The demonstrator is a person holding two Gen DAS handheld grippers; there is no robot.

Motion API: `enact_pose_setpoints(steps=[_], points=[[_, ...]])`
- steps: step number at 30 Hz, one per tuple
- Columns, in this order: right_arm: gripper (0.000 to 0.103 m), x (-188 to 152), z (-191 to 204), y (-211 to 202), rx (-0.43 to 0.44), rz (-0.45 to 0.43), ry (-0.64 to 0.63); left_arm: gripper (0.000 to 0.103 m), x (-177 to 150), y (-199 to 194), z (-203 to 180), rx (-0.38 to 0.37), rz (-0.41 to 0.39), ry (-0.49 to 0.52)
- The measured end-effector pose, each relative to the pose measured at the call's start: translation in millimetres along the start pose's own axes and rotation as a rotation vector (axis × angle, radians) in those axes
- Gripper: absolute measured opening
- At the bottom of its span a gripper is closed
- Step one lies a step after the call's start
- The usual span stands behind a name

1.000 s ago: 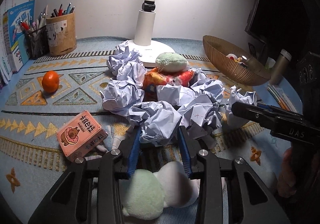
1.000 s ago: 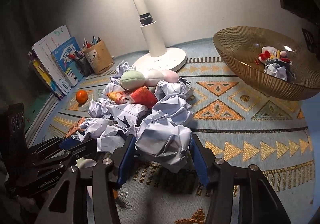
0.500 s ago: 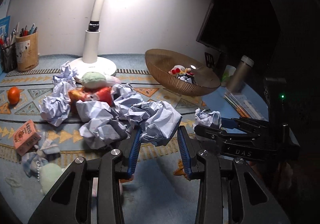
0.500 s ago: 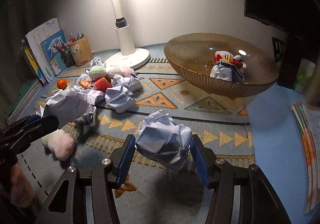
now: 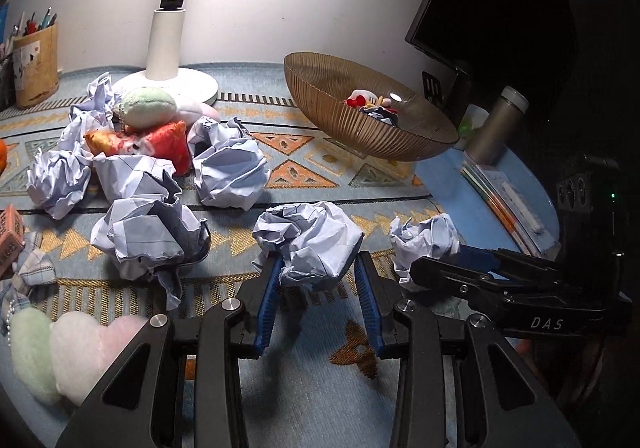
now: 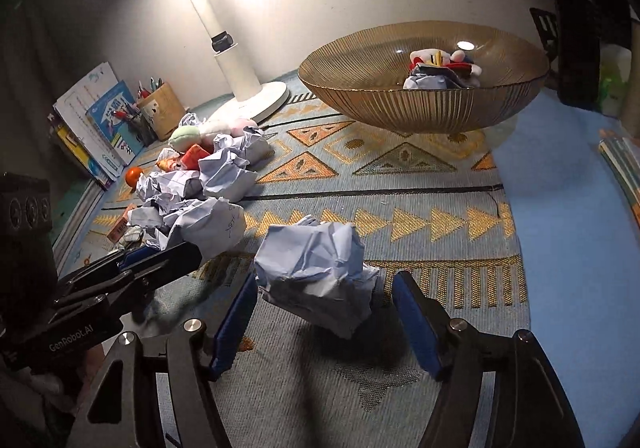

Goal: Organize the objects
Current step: 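Carry both paper balls over the glass bowl and open both tools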

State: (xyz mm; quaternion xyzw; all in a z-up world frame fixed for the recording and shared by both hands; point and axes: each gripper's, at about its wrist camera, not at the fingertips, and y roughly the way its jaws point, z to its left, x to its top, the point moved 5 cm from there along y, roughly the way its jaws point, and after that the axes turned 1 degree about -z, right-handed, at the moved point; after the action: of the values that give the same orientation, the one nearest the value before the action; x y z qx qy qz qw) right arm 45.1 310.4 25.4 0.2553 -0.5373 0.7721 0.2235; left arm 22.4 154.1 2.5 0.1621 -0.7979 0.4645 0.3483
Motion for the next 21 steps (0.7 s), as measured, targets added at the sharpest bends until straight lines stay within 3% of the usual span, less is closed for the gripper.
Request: enact_pose_setpoints(steps=[1,3,8,11,15,21], points=[[0.068,0,0,3,-0.003,0.008,0.008,0.033,0,-1,0,-0.001,0.0,-0.001],[0.056,0,3,3,0.02,0.004,0.003,0.033,2,-2,-2,-0.003,-0.004,0.001],[0.054,10,10,-19,-0.02,-0.078,-0.032,0.033,21,-14,-17,-0.033,-0.034,0.019],[0.054,39,8,-52,-0.047,-0.187,-0.041,0.033,56,-20,-35,-0.042,-0.077,0.048],[0.055,93,-19,-86,-0.163,-0.334,0.016,0.033,110,-9,-58,-0.054,-0.133,0.076],[0.055,151,-68,-72,-0.235,-0.354,0.133,0.034,156,47,-71,-0.05,-0.115,0.092]])
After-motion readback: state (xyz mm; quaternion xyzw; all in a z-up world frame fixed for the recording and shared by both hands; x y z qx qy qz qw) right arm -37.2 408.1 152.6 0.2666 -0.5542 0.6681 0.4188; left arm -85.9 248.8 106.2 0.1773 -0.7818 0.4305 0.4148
